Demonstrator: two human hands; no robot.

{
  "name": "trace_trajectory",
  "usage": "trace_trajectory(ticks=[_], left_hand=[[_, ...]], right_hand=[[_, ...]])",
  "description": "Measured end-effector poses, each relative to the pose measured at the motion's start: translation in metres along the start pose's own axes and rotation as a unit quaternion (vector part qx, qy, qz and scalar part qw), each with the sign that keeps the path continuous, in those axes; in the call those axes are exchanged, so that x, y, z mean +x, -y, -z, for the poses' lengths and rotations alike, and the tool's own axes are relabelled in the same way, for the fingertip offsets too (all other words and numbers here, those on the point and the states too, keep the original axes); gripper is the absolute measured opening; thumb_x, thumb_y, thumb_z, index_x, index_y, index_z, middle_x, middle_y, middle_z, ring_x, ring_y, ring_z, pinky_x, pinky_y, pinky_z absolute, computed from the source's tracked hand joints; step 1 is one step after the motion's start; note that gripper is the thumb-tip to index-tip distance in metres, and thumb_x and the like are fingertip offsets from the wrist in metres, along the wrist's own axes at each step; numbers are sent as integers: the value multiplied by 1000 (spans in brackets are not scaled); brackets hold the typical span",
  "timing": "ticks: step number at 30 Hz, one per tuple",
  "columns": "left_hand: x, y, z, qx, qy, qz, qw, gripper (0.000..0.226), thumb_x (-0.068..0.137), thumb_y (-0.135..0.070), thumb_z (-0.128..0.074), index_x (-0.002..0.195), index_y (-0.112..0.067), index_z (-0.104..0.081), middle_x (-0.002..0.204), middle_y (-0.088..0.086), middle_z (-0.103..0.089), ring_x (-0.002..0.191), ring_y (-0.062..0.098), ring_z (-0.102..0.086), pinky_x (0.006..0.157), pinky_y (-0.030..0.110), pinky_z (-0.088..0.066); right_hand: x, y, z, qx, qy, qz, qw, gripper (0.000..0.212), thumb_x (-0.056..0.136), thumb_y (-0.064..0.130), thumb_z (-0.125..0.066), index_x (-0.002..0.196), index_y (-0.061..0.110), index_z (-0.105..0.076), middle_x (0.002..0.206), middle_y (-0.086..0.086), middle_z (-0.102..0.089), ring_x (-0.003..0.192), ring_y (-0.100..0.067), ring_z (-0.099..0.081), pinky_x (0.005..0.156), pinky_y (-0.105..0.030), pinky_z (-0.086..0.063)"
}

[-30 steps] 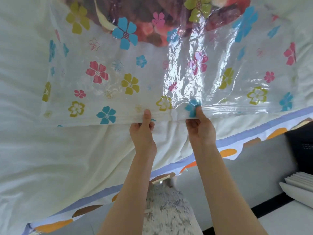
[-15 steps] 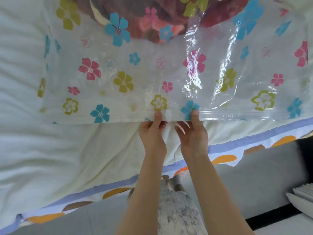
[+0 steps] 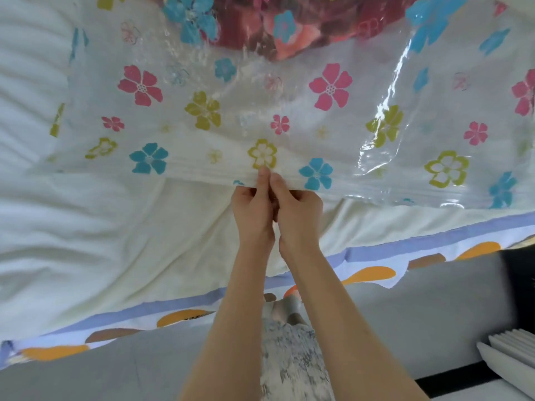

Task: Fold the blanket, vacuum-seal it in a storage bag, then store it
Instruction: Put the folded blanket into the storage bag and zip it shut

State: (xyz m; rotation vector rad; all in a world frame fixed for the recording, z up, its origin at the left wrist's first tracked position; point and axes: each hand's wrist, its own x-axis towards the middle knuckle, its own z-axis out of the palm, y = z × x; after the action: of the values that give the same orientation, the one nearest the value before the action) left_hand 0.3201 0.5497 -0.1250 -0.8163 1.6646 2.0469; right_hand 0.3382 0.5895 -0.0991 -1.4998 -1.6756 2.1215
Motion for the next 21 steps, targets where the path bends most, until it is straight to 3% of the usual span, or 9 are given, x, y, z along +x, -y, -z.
trace_trajectory(ticks=[2, 5, 8, 13, 21], left_hand=[[-2, 2, 3, 61, -22, -40, 997, 48, 94, -28, -55, 54, -4, -47, 46, 2, -46, 50, 17, -45, 52, 29, -39], [-10, 6, 4, 113, -42, -73, 990, 54, 95, -29, -54, 55, 8, -50, 50, 12, -49, 51, 19, -47, 51, 29, -40], [-14, 7, 1, 114, -48, -72, 990, 51, 95, -29, -53, 54, 1, -48, 49, 10, -46, 48, 17, -44, 48, 26, -37], [-14, 5, 0, 104, -53, -60, 991, 51, 95, -29, -54, 51, -4, -45, 47, 8, -47, 46, 16, -46, 47, 24, -38], [-12, 8, -3, 84, -70, -73, 991, 48, 94, -26, -55, 49, -14, -49, 38, -10, -49, 41, 2, -48, 50, 21, -40]], right_hand=[[-5, -5, -2, 37, -7, -12, 999, 33, 86, 20, -69, 53, 16, -62, 54, 8, -63, 58, -8, -62, 62, -24, -51], [-10, -9, 3, 60, -14, -17, 998, 52, 87, 17, -65, 38, 20, -49, 42, 9, -51, 47, -8, -52, 58, -26, -47], [-11, -8, 6, 78, -29, -20, 996, 56, 88, 17, -63, 35, 20, -44, 40, 7, -46, 42, -8, -46, 53, -24, -43], [-11, -7, 2, 126, -51, -41, 990, 47, 88, 15, -64, 45, 13, -45, 41, 6, -46, 44, -10, -47, 53, -24, -44], [-5, -5, 5, 157, -76, -52, 983, 35, 87, 11, -65, 58, 10, -45, 44, 5, -42, 40, -8, -37, 45, -21, -38]])
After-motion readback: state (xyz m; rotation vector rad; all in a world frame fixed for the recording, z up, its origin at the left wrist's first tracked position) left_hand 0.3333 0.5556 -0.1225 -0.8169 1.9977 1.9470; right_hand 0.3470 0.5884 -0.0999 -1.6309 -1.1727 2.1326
